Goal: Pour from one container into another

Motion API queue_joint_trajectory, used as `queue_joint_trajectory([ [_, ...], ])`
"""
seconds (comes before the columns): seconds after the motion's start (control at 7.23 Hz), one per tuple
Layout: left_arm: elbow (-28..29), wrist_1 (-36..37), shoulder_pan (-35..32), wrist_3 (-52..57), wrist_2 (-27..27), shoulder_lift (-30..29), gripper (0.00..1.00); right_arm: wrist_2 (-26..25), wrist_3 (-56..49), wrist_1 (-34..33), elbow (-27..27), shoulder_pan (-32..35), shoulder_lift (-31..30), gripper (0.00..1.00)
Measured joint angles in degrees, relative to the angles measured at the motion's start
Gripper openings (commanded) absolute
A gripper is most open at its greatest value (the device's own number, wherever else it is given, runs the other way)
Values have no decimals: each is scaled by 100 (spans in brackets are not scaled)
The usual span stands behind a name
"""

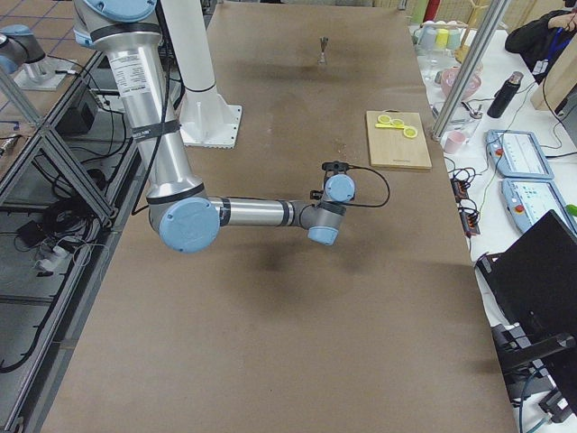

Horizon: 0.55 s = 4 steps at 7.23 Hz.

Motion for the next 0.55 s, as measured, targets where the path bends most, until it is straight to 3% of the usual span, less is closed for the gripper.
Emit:
queue_joint_trajectory([
  [0.55, 1, 0, 0, 0, 0, 0, 99, -65, 4, 18, -4, -131, 24, 94],
])
